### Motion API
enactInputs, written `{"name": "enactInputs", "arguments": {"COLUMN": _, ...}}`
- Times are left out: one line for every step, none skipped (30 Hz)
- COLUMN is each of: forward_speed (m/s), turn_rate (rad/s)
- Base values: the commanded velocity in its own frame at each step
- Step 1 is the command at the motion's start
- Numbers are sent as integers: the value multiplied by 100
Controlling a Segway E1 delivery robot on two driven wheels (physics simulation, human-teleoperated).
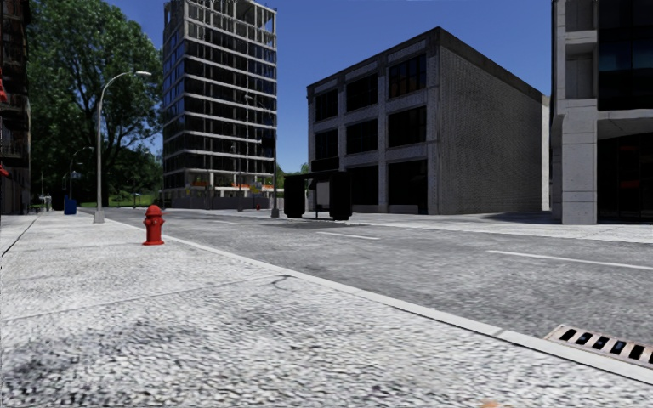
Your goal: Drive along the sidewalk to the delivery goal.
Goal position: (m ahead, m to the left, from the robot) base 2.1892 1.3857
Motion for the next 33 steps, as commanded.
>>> {"name": "enactInputs", "arguments": {"forward_speed": 133, "turn_rate": 0}}
{"name": "enactInputs", "arguments": {"forward_speed": 133, "turn_rate": 0}}
{"name": "enactInputs", "arguments": {"forward_speed": 133, "turn_rate": 0}}
{"name": "enactInputs", "arguments": {"forward_speed": 133, "turn_rate": 0}}
{"name": "enactInputs", "arguments": {"forward_speed": 133, "turn_rate": 0}}
{"name": "enactInputs", "arguments": {"forward_speed": 133, "turn_rate": 0}}
{"name": "enactInputs", "arguments": {"forward_speed": 133, "turn_rate": 0}}
{"name": "enactInputs", "arguments": {"forward_speed": 133, "turn_rate": 0}}
{"name": "enactInputs", "arguments": {"forward_speed": 133, "turn_rate": 0}}
{"name": "enactInputs", "arguments": {"forward_speed": 133, "turn_rate": 0}}
{"name": "enactInputs", "arguments": {"forward_speed": 133, "turn_rate": 0}}
{"name": "enactInputs", "arguments": {"forward_speed": 133, "turn_rate": 0}}
{"name": "enactInputs", "arguments": {"forward_speed": 133, "turn_rate": 0}}
{"name": "enactInputs", "arguments": {"forward_speed": 133, "turn_rate": 0}}
{"name": "enactInputs", "arguments": {"forward_speed": 133, "turn_rate": 0}}
{"name": "enactInputs", "arguments": {"forward_speed": 133, "turn_rate": 0}}
{"name": "enactInputs", "arguments": {"forward_speed": 133, "turn_rate": 0}}
{"name": "enactInputs", "arguments": {"forward_speed": 133, "turn_rate": 0}}
{"name": "enactInputs", "arguments": {"forward_speed": 133, "turn_rate": 0}}
{"name": "enactInputs", "arguments": {"forward_speed": 133, "turn_rate": 0}}
{"name": "enactInputs", "arguments": {"forward_speed": 133, "turn_rate": 0}}
{"name": "enactInputs", "arguments": {"forward_speed": 133, "turn_rate": 0}}
{"name": "enactInputs", "arguments": {"forward_speed": 133, "turn_rate": 4}}
{"name": "enactInputs", "arguments": {"forward_speed": 133, "turn_rate": 4}}
{"name": "enactInputs", "arguments": {"forward_speed": 133, "turn_rate": 12}}
{"name": "enactInputs", "arguments": {"forward_speed": 133, "turn_rate": 39}}
{"name": "enactInputs", "arguments": {"forward_speed": 133, "turn_rate": 66}}
{"name": "enactInputs", "arguments": {"forward_speed": 133, "turn_rate": 83}}
{"name": "enactInputs", "arguments": {"forward_speed": 133, "turn_rate": 91}}
{"name": "enactInputs", "arguments": {"forward_speed": 133, "turn_rate": 94}}
{"name": "enactInputs", "arguments": {"forward_speed": 133, "turn_rate": 94}}
{"name": "enactInputs", "arguments": {"forward_speed": 133, "turn_rate": 95}}
{"name": "enactInputs", "arguments": {"forward_speed": 133, "turn_rate": 97}}
